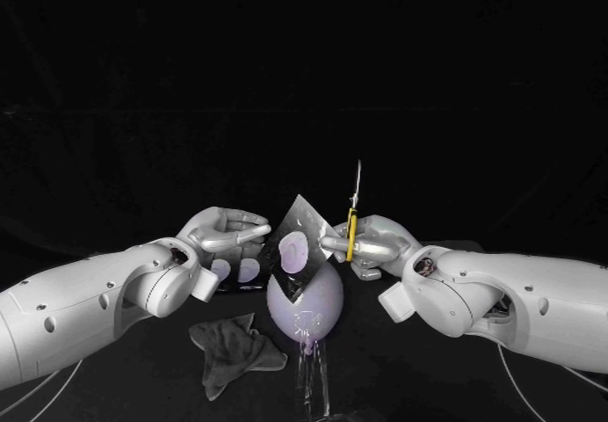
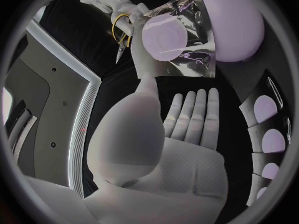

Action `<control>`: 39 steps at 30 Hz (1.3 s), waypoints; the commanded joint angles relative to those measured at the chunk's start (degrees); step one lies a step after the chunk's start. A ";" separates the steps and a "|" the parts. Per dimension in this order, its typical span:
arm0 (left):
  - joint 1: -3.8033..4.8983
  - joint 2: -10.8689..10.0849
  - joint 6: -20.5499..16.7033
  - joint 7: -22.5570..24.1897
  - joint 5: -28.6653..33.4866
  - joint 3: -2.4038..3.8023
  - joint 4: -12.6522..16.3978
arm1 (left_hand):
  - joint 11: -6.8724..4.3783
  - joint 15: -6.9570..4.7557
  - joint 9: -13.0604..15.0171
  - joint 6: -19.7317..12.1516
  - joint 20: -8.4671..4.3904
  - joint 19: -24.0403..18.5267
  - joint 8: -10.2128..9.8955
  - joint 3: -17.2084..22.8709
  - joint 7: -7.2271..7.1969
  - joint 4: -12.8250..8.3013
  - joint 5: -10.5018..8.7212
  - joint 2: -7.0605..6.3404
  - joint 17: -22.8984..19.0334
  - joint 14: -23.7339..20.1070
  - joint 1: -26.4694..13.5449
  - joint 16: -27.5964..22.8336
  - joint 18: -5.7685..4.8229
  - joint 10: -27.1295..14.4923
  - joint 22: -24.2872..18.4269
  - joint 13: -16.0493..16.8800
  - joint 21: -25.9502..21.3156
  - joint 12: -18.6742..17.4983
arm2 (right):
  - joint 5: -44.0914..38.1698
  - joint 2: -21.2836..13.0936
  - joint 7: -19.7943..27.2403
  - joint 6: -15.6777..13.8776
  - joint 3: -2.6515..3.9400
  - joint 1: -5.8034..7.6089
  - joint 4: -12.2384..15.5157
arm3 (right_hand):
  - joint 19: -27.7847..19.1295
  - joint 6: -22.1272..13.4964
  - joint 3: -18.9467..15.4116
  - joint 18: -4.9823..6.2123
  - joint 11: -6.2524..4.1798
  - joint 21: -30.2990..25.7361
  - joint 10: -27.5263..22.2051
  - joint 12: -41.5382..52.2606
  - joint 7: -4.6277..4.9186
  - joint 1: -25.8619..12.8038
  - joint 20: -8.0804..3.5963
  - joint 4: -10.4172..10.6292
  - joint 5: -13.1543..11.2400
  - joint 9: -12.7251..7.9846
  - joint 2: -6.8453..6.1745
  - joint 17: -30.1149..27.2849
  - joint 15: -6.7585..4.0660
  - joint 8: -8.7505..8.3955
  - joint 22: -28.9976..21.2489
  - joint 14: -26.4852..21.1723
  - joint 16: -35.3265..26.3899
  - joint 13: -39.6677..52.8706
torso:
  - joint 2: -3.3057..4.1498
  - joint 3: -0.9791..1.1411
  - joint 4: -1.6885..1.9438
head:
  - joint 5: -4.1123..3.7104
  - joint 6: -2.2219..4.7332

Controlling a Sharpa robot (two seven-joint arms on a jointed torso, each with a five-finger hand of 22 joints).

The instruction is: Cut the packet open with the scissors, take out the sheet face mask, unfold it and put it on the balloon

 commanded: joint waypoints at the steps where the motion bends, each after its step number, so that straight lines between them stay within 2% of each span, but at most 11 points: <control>1: -0.02 0.02 5.23 1.73 7.17 0.04 0.46 | -0.21 -0.38 0.04 0.36 -0.10 -0.51 0.22 0.07 0.76 0.03 -0.32 0.62 -0.08 -0.05 -0.20 -0.34 0.80 0.28 -0.13 -0.10 -0.35 0.06 | 0.69 0.14 2.89 -2.70 0.32 0.11 0.03 | 0.16 0.21 3.62 0.38 -4.74 0.24 17.90 32.95 0.08 -0.18 -0.04 -2.90 -0.15 0.10 0.55 5.74 -0.32 0.39 8.13 4.23 0.28 -0.09 | 0.01 -0.05 -0.02 | 0.09 0.53; 7: -0.62 -0.53 6.54 3.46 14.97 0.02 0.50 | -0.45 -0.39 -0.08 -0.05 -0.06 -0.70 0.09 -0.43 0.63 0.03 -0.31 0.37 -0.35 -0.39 -0.40 -0.81 0.74 -0.16 -0.62 -0.31 -0.96 -0.57 | 1.75 0.45 3.80 -4.14 1.05 0.53 -0.67 | 0.23 0.19 3.89 0.35 -4.75 0.34 17.88 32.73 0.08 -0.29 -0.06 -3.14 -0.15 0.18 0.61 5.91 -0.32 0.43 8.21 4.26 0.35 -0.34 | -0.10 -0.04 0.08 | 0.26 1.19; 14: -2.49 -0.70 5.38 6.87 24.46 0.03 -0.97 | 0.20 0.23 -1.53 -4.65 0.00 -1.32 -1.51 -0.81 -0.15 0.12 -0.29 -0.21 -1.01 -1.40 -0.30 -1.98 0.37 -2.60 -1.70 -0.37 -2.42 -2.44 | 2.57 0.89 4.57 -5.02 1.91 0.88 -1.29 | 0.26 0.18 4.14 0.33 -4.74 0.39 17.89 32.70 0.09 -0.44 -0.06 -3.38 -0.15 0.26 0.63 5.97 -0.31 0.48 8.27 4.28 0.38 -0.37 | -0.54 -0.04 0.20 | 0.47 1.72; 16: -3.02 -0.34 4.80 7.50 26.89 0.04 -2.19 | -0.36 0.73 -1.88 -5.85 0.02 -1.66 -1.87 -0.91 -0.08 0.11 -0.27 -0.59 -1.40 -2.66 -0.29 -2.83 0.13 -3.81 -1.97 -0.38 -2.96 -3.10 | 2.70 1.10 4.76 -5.19 2.17 0.95 -1.39 | 0.24 0.16 4.26 0.34 -4.74 0.36 17.89 32.69 0.10 -0.52 -0.07 -3.47 -0.14 0.29 0.66 5.93 -0.31 0.49 8.25 4.27 0.37 -0.38 | -0.74 -0.02 0.24 | 0.63 1.80; 17: -3.30 -0.06 4.59 7.71 28.25 0.04 -2.96 | -1.37 1.33 -1.95 -6.18 0.06 -2.75 -1.92 -1.04 0.36 0.18 -0.30 -0.96 -1.74 -3.87 -0.34 -3.55 -0.11 -4.80 -2.14 -0.42 -3.53 -3.61 | 2.75 1.25 4.86 -5.27 2.32 0.98 -1.47 | 0.24 0.16 4.26 0.34 -4.74 0.36 17.89 32.69 0.10 -0.52 -0.07 -3.47 -0.14 0.29 0.66 5.93 -0.31 0.49 8.25 4.27 0.37 -0.38 | -0.87 -0.02 0.26 | 0.64 1.92; 18: -3.58 0.24 4.45 7.84 29.47 0.04 -3.71 | -1.98 1.86 -2.21 -7.09 0.06 -4.33 -2.13 -1.09 0.11 0.19 -0.24 -1.24 -2.61 -6.43 -0.29 -4.44 -0.46 -5.81 -2.28 -0.37 -4.31 -4.08 | 2.79 1.41 4.96 -5.37 2.45 1.02 -1.57 | 0.24 0.16 4.26 0.34 -4.74 0.36 17.89 32.69 0.10 -0.52 -0.07 -3.47 -0.14 0.29 0.66 5.93 -0.31 0.49 8.25 4.27 0.37 -0.38 | -0.97 -0.02 0.27 | 0.60 2.08; 23: -4.67 1.75 4.01 8.21 33.88 0.07 -6.56 | -2.06 2.14 -3.06 -9.81 0.01 -4.42 -2.90 -1.01 -0.13 0.18 -0.25 -1.25 -3.19 -7.74 -0.08 -4.96 -0.66 -7.21 -2.25 -0.33 -4.70 -4.58 | 3.08 2.23 5.38 -5.87 2.93 1.41 -2.34 | 0.24 0.14 4.42 0.34 -4.73 0.35 17.90 32.75 0.11 -0.62 -0.07 -3.60 -0.14 0.34 0.69 6.02 -0.31 0.51 8.26 4.28 0.41 -0.30 | -1.40 -0.14 0.32 | 0.55 2.39; 29: -5.69 3.37 4.75 8.42 37.68 0.11 -8.01 | -1.75 2.11 -3.89 -12.55 -0.02 -3.51 -3.70 -0.75 -0.27 0.17 -0.25 -0.88 -3.40 -7.79 0.28 -5.09 -0.56 -8.39 -2.20 -0.28 -4.72 -4.74 | 3.64 3.71 5.69 -6.40 3.28 2.35 -4.42 | 0.28 0.12 4.57 0.33 -4.73 0.41 17.92 32.86 0.11 -0.72 -0.07 -3.73 -0.14 0.38 0.72 6.17 -0.30 0.53 8.30 4.31 0.47 -0.17 | -1.52 -0.24 0.40 | 0.76 2.93; 34: -6.38 5.05 8.03 8.92 40.24 0.25 -8.69 | -1.13 2.23 -4.42 -14.36 0.00 -6.48 -4.16 -0.24 0.70 0.10 -0.28 0.14 -4.04 -9.42 0.75 -5.61 -0.80 -9.12 -2.55 -0.23 -5.99 -4.65 | 3.99 5.80 5.84 -6.52 3.42 2.83 -6.57 | 0.32 0.12 4.64 0.31 -4.72 0.48 17.92 32.83 0.11 -0.77 -0.07 -3.80 -0.13 0.41 0.72 6.21 -0.30 0.55 8.36 4.32 0.49 -0.20 | -1.43 -0.27 0.38 | 1.12 3.50; 37: -6.69 6.14 11.25 9.51 41.50 0.50 -9.11 | 0.35 1.87 -4.72 -15.62 0.01 -10.31 -4.41 -0.33 1.93 0.14 -0.30 0.20 -4.05 -8.88 0.39 -5.57 -1.20 -8.90 -2.85 -0.10 -7.57 -4.12 | 4.22 7.35 5.88 -6.49 3.47 2.95 -8.04 | 0.32 0.12 4.64 0.31 -4.72 0.48 17.92 32.83 0.11 -0.77 -0.07 -3.80 -0.13 0.41 0.72 6.21 -0.30 0.55 8.36 4.32 0.49 -0.20 | -1.35 -0.21 0.38 | 1.33 3.60; 39: -6.84 6.80 13.53 10.01 42.58 0.75 -9.44 | 0.69 1.82 -4.77 -15.85 0.02 -10.67 -4.44 -0.34 2.17 0.15 -0.30 0.28 -4.35 -9.71 0.22 -5.76 -1.25 -8.99 -2.86 -0.12 -7.76 -4.08 | 4.37 8.25 5.89 -6.46 3.49 2.99 -8.79 | 0.32 0.11 4.72 0.31 -4.72 0.47 17.92 32.82 0.11 -0.83 -0.07 -3.88 -0.13 0.44 0.73 6.13 -0.30 0.56 8.36 4.30 0.46 -0.22 | -1.28 -0.23 0.35 | 1.63 3.80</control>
